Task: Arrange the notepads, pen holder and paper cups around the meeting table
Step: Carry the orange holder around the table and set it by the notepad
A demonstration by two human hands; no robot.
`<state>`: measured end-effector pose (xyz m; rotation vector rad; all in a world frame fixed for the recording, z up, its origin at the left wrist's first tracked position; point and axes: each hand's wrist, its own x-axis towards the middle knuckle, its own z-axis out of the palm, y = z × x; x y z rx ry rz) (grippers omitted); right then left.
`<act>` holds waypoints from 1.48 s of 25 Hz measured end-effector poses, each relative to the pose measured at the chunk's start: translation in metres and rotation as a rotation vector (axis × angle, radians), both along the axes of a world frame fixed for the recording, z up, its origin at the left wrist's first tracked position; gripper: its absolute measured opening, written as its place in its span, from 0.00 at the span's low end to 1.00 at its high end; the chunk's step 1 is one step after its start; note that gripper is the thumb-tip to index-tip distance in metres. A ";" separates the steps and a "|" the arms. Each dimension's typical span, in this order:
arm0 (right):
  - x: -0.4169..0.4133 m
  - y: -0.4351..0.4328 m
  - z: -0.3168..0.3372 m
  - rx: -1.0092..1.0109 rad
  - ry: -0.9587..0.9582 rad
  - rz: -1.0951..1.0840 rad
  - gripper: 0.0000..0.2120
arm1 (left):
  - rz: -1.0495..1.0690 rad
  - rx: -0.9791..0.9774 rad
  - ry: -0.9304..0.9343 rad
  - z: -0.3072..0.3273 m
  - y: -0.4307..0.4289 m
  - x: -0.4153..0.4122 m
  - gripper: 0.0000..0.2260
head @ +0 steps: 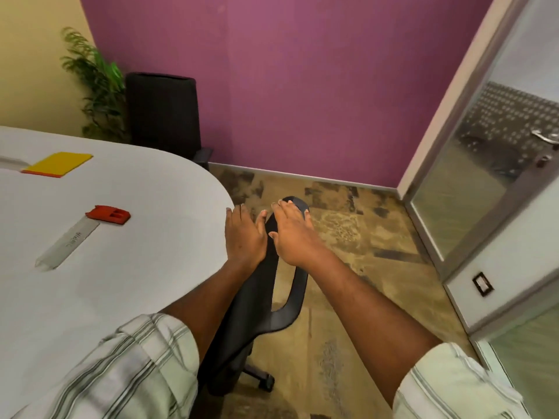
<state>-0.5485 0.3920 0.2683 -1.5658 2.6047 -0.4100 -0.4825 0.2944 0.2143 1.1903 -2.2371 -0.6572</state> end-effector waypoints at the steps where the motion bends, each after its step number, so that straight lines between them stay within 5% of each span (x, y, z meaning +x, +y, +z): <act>1: -0.020 -0.006 -0.002 -0.011 0.017 0.030 0.29 | 0.030 -0.018 0.009 -0.001 -0.005 -0.016 0.28; 12: -0.185 -0.068 0.004 0.026 0.052 0.408 0.30 | 0.329 -0.030 -0.052 0.017 -0.009 -0.134 0.21; 18: -0.253 -0.136 -0.019 0.031 0.000 0.535 0.29 | 0.455 0.069 -0.079 -0.012 -0.076 -0.198 0.25; 27: -0.296 -0.258 -0.048 0.125 -0.110 0.681 0.28 | 0.567 0.148 -0.084 -0.023 -0.172 -0.230 0.23; 37: -0.288 -0.352 -0.087 0.193 -0.021 0.921 0.28 | 0.755 0.149 -0.185 -0.044 -0.226 -0.235 0.24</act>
